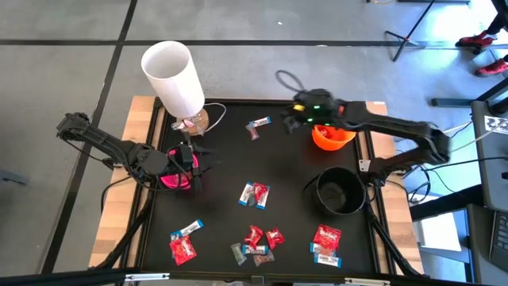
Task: Sort candy
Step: Put the orange gummy into the pink bucket
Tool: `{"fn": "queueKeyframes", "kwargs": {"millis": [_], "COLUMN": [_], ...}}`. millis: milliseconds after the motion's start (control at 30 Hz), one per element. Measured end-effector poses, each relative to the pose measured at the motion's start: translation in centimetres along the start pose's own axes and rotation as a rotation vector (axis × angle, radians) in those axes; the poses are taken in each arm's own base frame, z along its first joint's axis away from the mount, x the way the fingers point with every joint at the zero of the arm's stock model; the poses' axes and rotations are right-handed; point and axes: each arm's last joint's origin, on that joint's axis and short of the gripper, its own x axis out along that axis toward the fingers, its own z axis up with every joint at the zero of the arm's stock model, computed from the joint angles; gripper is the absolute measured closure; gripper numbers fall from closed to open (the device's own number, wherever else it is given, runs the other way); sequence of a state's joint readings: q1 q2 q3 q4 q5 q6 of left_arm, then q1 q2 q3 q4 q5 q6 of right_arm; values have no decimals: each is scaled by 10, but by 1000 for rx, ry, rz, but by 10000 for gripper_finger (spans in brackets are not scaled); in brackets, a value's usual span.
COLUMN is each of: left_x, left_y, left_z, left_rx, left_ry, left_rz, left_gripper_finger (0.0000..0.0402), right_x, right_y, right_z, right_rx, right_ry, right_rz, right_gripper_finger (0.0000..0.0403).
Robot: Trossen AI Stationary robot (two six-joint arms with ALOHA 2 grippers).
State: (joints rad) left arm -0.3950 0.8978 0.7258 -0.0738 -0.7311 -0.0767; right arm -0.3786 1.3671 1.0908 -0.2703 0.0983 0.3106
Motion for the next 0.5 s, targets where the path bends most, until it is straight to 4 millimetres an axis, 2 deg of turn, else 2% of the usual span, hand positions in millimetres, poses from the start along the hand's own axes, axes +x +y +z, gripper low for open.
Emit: {"fn": "queueKeyframes", "kwargs": {"millis": [233, 367, 500], "left_x": [0, 0, 0], "left_y": [0, 0, 0], "left_z": [0, 0, 0], "left_rx": [1, 1, 2], "left_ry": [1, 1, 3], "left_rz": [0, 0, 0], "left_gripper_finger": [250, 250, 250], "right_x": [80, 112, 135], "right_y": [2, 0, 0], "right_z": [-26, -40, -49], "right_rx": [-43, -58, -57], "right_ry": [48, 66, 80], "right_rz": [45, 40, 41], "right_gripper_finger": [231, 231, 231]}}
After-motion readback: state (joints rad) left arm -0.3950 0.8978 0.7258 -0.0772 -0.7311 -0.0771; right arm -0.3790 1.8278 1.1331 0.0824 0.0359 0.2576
